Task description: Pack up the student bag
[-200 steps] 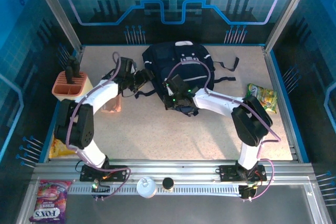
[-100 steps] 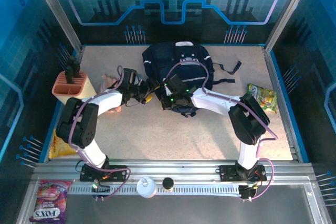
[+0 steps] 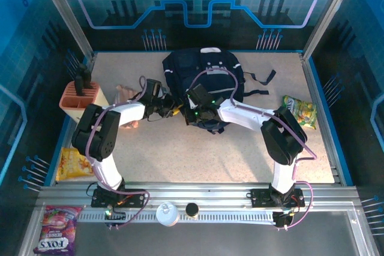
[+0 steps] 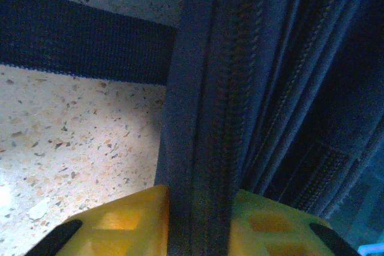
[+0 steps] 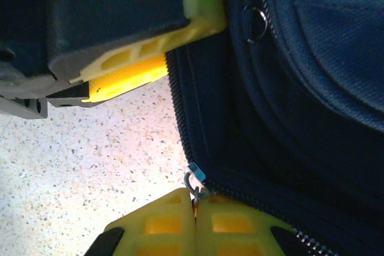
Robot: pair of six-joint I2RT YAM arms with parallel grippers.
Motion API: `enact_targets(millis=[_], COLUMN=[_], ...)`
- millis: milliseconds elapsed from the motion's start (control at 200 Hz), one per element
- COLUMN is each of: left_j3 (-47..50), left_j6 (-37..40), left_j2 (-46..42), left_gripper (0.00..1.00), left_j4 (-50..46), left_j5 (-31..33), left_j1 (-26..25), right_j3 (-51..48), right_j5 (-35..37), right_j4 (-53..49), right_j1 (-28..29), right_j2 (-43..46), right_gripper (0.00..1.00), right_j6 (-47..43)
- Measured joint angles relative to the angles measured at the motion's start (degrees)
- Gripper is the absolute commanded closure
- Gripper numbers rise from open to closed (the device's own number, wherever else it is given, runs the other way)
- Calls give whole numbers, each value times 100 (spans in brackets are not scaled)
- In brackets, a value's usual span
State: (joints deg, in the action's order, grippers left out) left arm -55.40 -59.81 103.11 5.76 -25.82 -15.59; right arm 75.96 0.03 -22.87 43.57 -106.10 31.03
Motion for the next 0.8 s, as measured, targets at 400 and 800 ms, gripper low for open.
enact_targets(millis=[400, 800], left_j3=[-236, -264], left_j6=[278, 452], left_j2=[111, 111], left_gripper=[97, 100], left_j4=[-339, -420], left_j5=[-61, -61], left_j1=[-70, 20], right_j3=[-660, -1152], right_j5=[1016, 1521], right_j4=[-973, -1401], right_j1=[-216, -1139], right_j2=[1078, 1547], right_gripper=[100, 100], right_j6=[-79, -173])
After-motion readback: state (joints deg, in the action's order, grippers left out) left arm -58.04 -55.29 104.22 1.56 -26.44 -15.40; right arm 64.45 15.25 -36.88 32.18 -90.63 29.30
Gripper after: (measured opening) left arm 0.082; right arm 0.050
